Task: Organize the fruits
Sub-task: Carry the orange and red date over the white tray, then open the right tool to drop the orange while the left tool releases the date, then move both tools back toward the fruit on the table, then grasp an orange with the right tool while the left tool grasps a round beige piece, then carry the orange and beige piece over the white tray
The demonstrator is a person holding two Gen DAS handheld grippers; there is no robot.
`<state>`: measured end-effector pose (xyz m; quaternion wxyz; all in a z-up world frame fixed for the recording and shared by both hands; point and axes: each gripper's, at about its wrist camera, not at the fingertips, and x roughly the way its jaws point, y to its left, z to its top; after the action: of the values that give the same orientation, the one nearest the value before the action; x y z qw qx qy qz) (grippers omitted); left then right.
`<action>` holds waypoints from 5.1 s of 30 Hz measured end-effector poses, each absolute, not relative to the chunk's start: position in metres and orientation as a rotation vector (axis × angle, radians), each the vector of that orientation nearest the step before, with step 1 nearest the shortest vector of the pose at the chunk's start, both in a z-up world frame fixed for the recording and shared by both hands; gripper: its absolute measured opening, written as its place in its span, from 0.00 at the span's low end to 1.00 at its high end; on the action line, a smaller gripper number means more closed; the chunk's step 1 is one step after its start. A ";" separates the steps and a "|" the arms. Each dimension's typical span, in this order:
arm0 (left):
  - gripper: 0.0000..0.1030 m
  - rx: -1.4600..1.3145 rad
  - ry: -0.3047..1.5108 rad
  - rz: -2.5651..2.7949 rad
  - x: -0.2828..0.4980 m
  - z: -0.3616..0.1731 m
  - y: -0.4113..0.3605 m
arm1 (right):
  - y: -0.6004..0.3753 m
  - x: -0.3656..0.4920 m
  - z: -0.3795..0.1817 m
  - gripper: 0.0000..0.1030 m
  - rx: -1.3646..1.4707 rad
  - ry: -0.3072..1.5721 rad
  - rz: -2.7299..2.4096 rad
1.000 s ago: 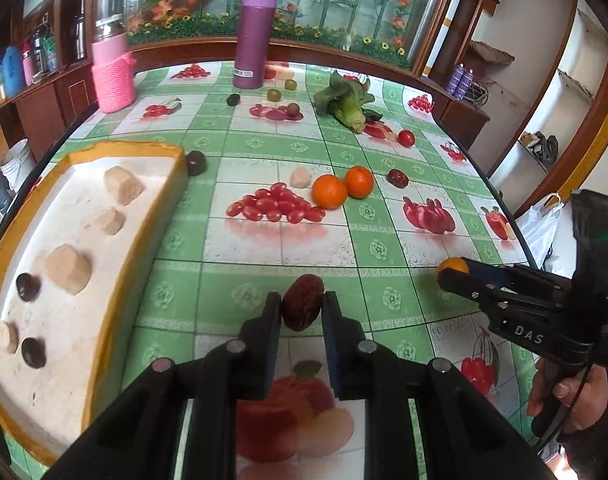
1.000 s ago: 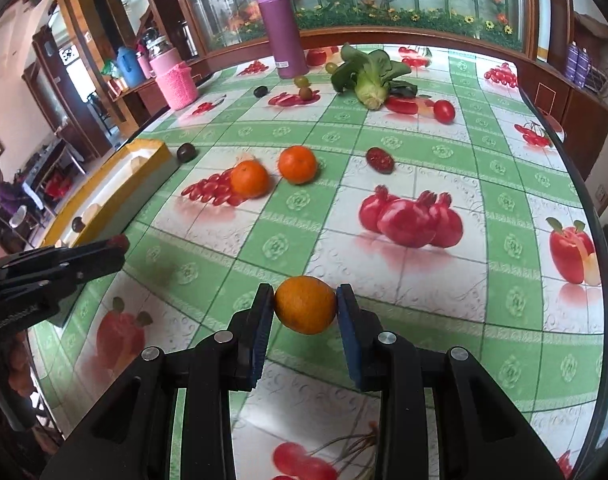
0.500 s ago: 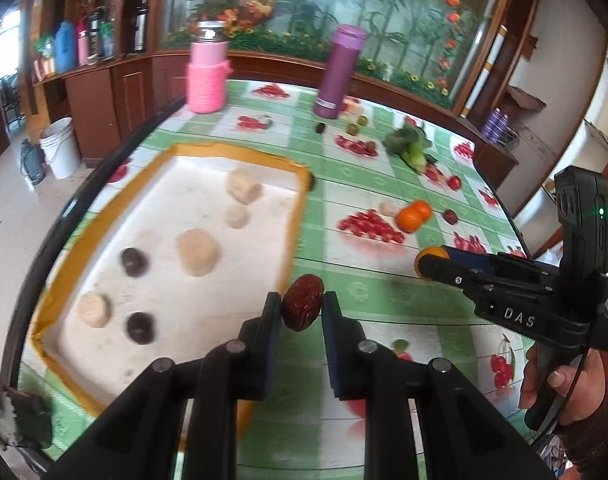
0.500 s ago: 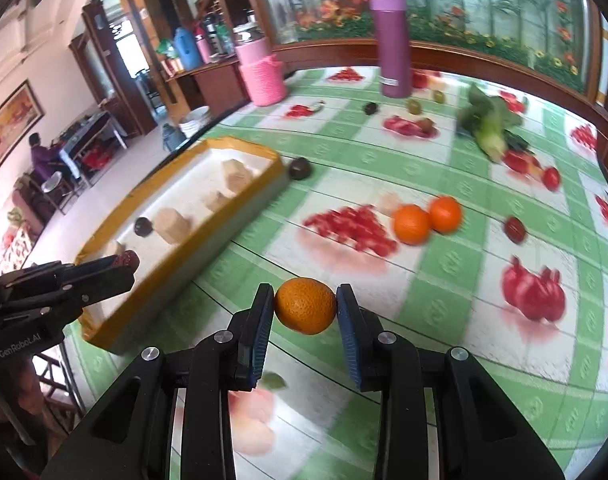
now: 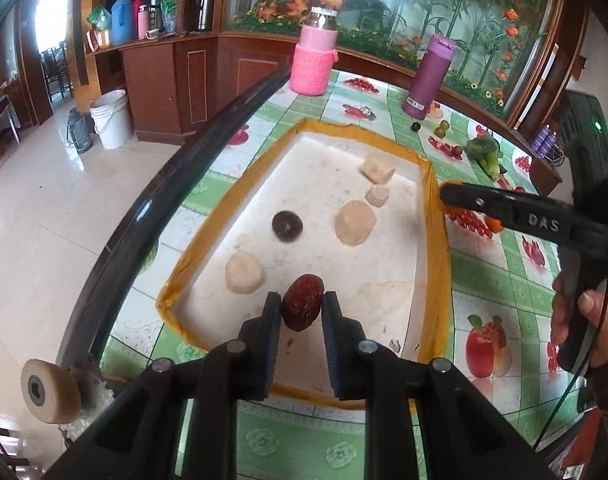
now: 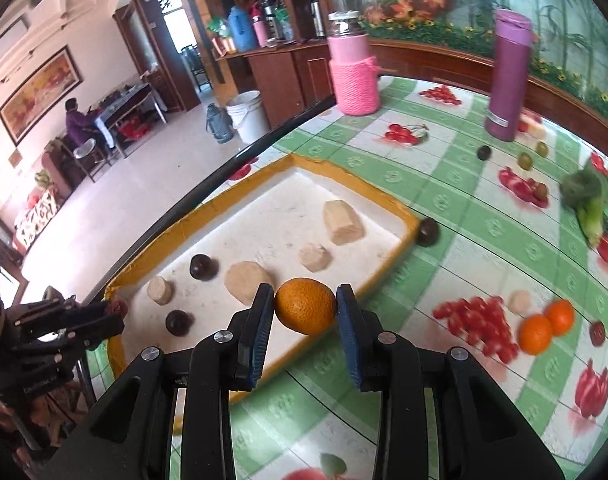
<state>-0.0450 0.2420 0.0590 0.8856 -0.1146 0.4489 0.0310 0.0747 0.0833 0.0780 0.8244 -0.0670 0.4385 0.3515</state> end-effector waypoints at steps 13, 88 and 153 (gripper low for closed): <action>0.22 -0.248 1.004 -0.065 -0.032 0.034 0.214 | 0.120 0.089 0.045 0.30 -0.290 0.982 0.753; 0.69 -0.074 1.017 -0.197 -0.019 0.066 0.065 | -0.106 0.109 0.037 0.78 -0.085 1.021 0.344; 0.23 -0.214 0.896 -0.269 0.001 0.074 0.069 | -0.139 0.038 0.044 0.34 -0.048 0.983 0.323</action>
<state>0.0005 0.0695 0.0739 0.8872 -0.1030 0.4309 -0.1292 0.0378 -0.1386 0.0438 0.8688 -0.0229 0.4699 0.1546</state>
